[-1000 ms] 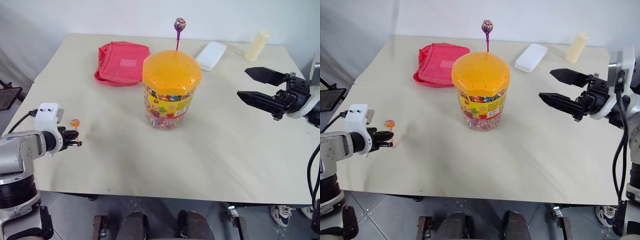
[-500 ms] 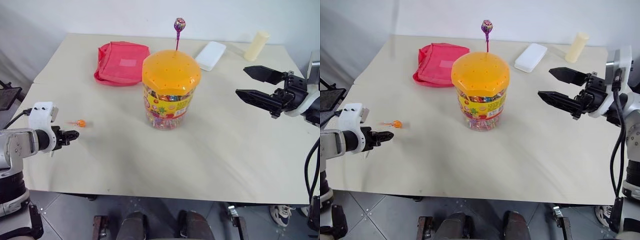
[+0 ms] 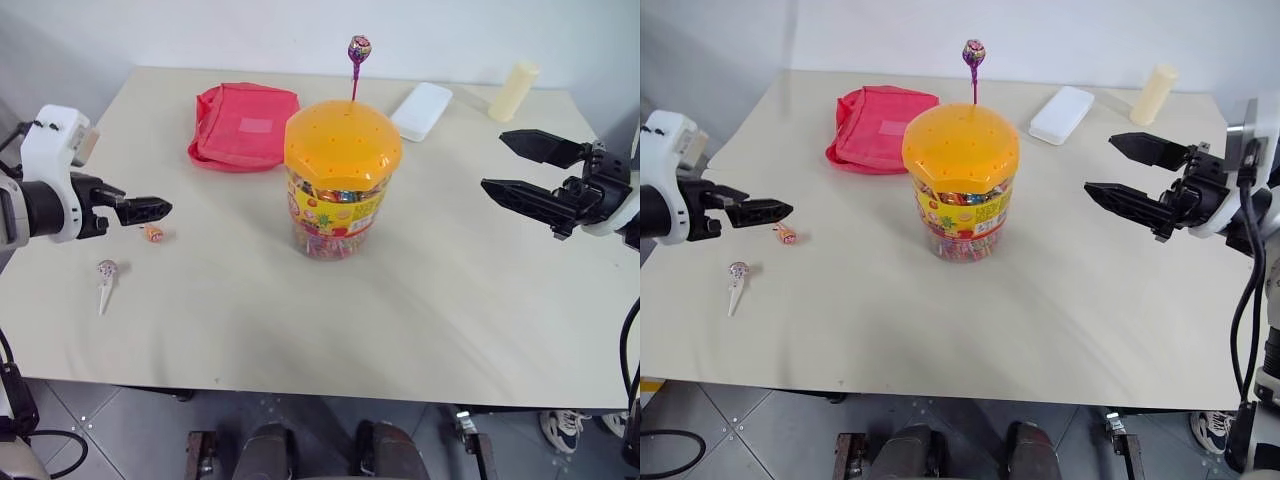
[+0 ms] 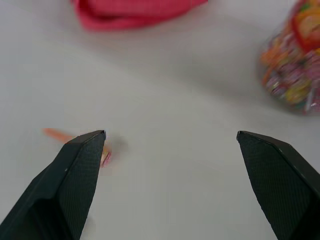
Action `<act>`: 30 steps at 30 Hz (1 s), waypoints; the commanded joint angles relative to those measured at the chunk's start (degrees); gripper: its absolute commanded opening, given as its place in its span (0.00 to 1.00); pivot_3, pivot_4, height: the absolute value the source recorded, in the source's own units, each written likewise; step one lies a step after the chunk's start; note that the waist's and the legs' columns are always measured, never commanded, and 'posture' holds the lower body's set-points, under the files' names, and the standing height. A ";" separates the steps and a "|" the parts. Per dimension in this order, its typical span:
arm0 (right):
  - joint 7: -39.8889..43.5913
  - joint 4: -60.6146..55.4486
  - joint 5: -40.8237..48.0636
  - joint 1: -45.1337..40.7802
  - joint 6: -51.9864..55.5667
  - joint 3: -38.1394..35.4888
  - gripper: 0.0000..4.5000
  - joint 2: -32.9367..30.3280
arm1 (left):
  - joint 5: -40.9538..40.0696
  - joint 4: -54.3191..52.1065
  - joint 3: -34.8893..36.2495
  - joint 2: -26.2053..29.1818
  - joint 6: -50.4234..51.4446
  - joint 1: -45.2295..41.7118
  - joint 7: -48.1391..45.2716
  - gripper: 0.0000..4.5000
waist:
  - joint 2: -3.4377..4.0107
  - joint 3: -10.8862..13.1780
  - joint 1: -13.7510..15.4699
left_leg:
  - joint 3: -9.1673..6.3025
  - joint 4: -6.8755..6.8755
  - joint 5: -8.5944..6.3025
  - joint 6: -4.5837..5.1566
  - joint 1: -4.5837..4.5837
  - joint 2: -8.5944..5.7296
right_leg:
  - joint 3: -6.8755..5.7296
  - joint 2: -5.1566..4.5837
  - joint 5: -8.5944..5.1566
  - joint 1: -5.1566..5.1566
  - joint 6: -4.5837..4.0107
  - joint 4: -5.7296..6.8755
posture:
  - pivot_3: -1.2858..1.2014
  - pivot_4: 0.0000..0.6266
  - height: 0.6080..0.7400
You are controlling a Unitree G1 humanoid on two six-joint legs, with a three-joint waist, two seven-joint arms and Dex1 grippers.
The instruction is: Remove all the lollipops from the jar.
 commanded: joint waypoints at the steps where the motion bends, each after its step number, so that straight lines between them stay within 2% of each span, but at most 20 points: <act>1: -1.79 -3.83 1.09 1.75 -0.68 -4.29 1.00 -0.55 | 1.68 3.96 -2.37 -4.55 -24.49 -4.98 -7.73 0.99 | 0.00 0.00 0.43 | -0.01 0.02 0.00 0.00 0.00 -0.01 | -0.01 -0.01 0.00 0.00 0.00 0.02 | 0.52 0.24 1.00; 5: -3.50 -5.44 1.71 3.24 -1.09 -5.98 1.00 0.29 | 3.15 18.36 -4.56 -15.61 -47.42 -13.26 -15.60 0.99 | -0.01 0.00 1.09 | 0.00 0.15 -0.01 0.01 -0.09 -0.05 | -0.03 -0.02 0.02 0.03 0.03 -0.01 | 0.52 0.24 1.00; 8: -4.68 -7.39 2.30 5.04 -0.92 -7.31 1.00 0.64 | 5.90 29.63 -7.99 -20.12 -54.73 -20.41 -19.26 0.99 | -0.01 0.00 1.14 | 0.03 0.14 -0.01 0.02 -0.10 -0.06 | -0.07 -0.01 0.02 0.02 0.04 -0.03 | 0.52 0.24 1.00; 14: -7.34 -11.48 3.49 10.48 -0.88 -11.30 1.00 1.18 | 13.51 53.46 -15.67 -27.89 -62.46 -35.18 -25.18 0.99 | -0.01 0.00 0.94 | 0.09 0.04 -0.02 0.07 -0.10 -0.10 | -0.12 -0.01 0.03 0.00 0.05 -0.05 | 0.52 0.24 1.00; 19: -9.79 -14.83 4.75 14.59 -0.73 -14.57 1.00 1.81 | 18.67 70.33 -17.33 -34.51 -69.19 -45.16 -24.94 0.99 | -0.03 0.01 0.82 | 0.10 0.03 -0.03 0.09 -0.11 -0.10 | -0.12 -0.01 0.04 -0.01 0.07 -0.11 | 0.52 0.24 1.00; 25: -12.08 -18.22 6.17 19.05 -0.91 -17.61 1.00 2.36 | 22.18 80.52 -16.02 -40.15 -75.30 -50.04 -21.77 0.99 | -0.03 0.01 0.22 | 0.09 0.00 -0.03 0.09 -0.12 -0.10 | -0.12 -0.02 0.04 -0.01 0.07 -0.11 | 0.52 0.24 1.00; 29: -13.83 -20.66 7.35 21.85 -0.78 -19.89 1.00 2.69 | 24.48 84.16 -15.34 -42.98 -75.90 -51.99 -14.98 0.99 | -0.03 0.01 0.29 | 0.06 0.00 -0.04 0.10 -0.12 -0.10 | -0.12 -0.02 0.04 -0.01 0.08 -0.12 | 0.52 0.24 1.00; 30: -14.18 -21.01 7.61 22.35 -0.82 -20.22 1.00 2.69 | 24.66 84.64 -14.82 -43.31 -75.92 -52.24 -13.62 0.95 | -0.03 0.01 0.32 | 0.06 0.00 -0.04 0.11 -0.12 -0.10 | -0.12 -0.03 0.05 -0.01 0.08 -0.12 | 0.52 0.24 1.00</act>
